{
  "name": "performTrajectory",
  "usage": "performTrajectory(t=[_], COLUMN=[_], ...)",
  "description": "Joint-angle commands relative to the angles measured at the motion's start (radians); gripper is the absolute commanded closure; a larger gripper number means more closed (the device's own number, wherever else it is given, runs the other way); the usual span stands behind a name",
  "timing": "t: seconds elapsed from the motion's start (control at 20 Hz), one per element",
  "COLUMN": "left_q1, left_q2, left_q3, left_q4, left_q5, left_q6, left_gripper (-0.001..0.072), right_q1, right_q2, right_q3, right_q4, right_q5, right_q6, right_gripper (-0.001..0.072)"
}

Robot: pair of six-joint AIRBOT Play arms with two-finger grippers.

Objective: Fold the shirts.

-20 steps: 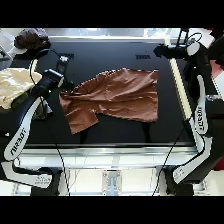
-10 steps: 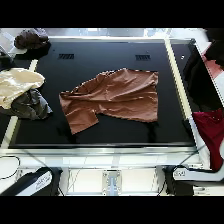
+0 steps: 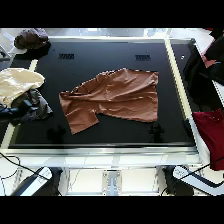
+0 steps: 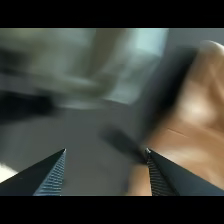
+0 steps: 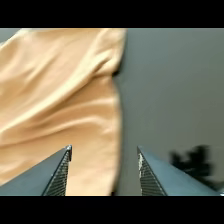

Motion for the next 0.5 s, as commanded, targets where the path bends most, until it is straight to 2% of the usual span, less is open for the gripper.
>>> performTrajectory(t=[0.0,0.15,0.45], left_q1=[0.013,-0.049,-0.185], left_q2=[-0.160,-0.257,-0.398], left_q3=[-0.031,-0.026,0.017], left_q4=[-0.511,-0.500,-0.496], left_q5=[-0.016,-0.003,0.098], left_q6=[0.393,0.484,0.563], left_gripper=[0.0173,0.0174,0.0204], right_q1=[0.019,0.068,0.164], right_q2=[0.011,0.011,0.011], right_q3=[-0.120,-0.120,-0.120], right_q4=[0.185,0.200,0.198], right_q5=[0.012,-0.010,-0.018], right_q6=[-0.080,-0.085,-0.084], right_gripper=[0.0253,0.0253,0.0253])
